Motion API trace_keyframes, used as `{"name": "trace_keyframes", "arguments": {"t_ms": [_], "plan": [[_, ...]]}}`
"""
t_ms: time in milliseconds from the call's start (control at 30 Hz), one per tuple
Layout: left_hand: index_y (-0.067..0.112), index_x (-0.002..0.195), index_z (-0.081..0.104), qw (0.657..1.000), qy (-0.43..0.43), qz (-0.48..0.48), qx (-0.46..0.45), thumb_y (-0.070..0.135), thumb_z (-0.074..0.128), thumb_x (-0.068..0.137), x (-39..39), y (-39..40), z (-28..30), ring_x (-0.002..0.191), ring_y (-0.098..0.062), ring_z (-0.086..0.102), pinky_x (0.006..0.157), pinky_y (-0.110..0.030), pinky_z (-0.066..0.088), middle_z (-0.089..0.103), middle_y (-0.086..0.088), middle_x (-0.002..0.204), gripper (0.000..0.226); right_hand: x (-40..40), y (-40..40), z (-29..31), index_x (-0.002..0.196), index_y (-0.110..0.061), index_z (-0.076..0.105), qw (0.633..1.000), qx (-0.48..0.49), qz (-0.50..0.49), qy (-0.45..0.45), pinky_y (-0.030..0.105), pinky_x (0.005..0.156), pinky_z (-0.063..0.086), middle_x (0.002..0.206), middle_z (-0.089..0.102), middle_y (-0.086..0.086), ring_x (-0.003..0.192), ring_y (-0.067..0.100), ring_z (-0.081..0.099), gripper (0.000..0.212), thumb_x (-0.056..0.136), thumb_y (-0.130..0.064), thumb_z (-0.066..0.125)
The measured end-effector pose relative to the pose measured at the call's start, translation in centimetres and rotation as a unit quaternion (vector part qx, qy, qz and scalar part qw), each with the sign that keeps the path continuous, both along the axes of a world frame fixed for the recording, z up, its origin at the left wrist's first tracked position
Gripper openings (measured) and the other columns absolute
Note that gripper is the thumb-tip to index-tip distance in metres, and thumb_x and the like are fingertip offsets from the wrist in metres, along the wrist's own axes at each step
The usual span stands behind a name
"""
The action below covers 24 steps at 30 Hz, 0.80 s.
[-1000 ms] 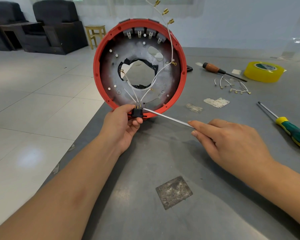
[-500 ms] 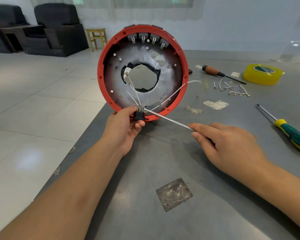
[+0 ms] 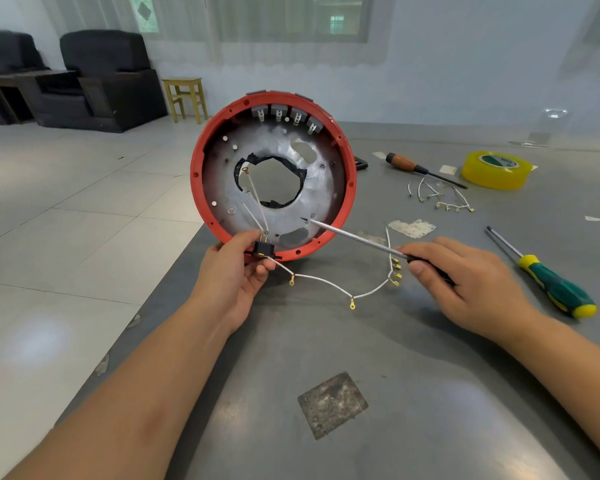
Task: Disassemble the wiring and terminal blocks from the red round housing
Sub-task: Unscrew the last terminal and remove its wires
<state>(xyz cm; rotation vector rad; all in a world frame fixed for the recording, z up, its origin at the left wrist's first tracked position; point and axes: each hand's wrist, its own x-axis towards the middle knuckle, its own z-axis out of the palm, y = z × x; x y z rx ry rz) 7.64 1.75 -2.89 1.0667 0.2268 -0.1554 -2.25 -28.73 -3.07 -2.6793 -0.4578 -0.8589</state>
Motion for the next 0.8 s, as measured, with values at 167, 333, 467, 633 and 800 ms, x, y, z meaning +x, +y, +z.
{"name": "trace_keyframes", "arguments": {"t_ms": [167,333,467,633,800], "plan": [[0.005,0.117,0.059,1.000,-0.003,0.002,0.000,0.016,0.071,0.097,-0.2,0.1,0.0,0.050,-0.016,0.062,0.042,-0.019,0.048,0.069,-0.008,0.070,0.026,0.4,-0.3,-0.4,0.125,-0.024,0.061,0.985,0.110,-0.123,-0.040,0.037,0.072,0.051,0.097,0.066,-0.007,0.087,0.020,0.062,0.035,0.105,-0.042,0.039],[0.005,0.119,0.058,1.000,-0.001,0.009,0.003,0.017,0.072,0.096,-0.3,0.2,0.1,0.051,-0.016,0.063,0.043,-0.020,0.049,0.067,-0.006,0.066,0.029,0.6,-0.8,-0.3,0.139,-0.020,0.047,0.945,0.077,-0.304,0.092,0.046,0.076,0.052,0.117,0.061,0.012,0.104,0.037,0.059,0.039,0.106,-0.036,0.034],[0.003,0.121,0.059,1.000,-0.009,0.007,0.011,0.017,0.072,0.097,-0.4,0.2,0.1,0.052,-0.016,0.064,0.045,-0.020,0.051,0.069,-0.006,0.066,0.030,0.8,-1.5,0.1,0.126,-0.020,0.046,0.911,-0.038,-0.382,0.150,0.036,0.053,0.042,0.108,0.065,0.011,0.091,0.036,0.063,0.023,0.103,-0.022,0.043],[0.003,0.120,0.059,1.000,-0.014,0.007,0.019,0.017,0.071,0.097,-0.5,0.1,0.0,0.052,-0.016,0.064,0.045,-0.020,0.051,0.068,-0.007,0.068,0.030,0.8,-1.7,0.3,0.090,-0.017,0.044,0.873,-0.137,-0.437,0.166,0.029,0.045,0.020,0.083,0.064,0.004,0.068,0.029,0.056,0.009,0.095,-0.017,0.052],[0.003,0.117,0.059,0.999,-0.016,0.003,0.027,0.017,0.071,0.097,-0.6,0.2,0.2,0.051,-0.015,0.065,0.044,-0.020,0.051,0.065,-0.009,0.073,0.027,0.5,-1.2,0.1,0.096,-0.018,0.057,0.863,-0.178,-0.436,0.180,0.028,0.048,0.025,0.091,0.061,0.002,0.084,0.026,0.063,0.007,0.095,-0.024,0.054]]}}
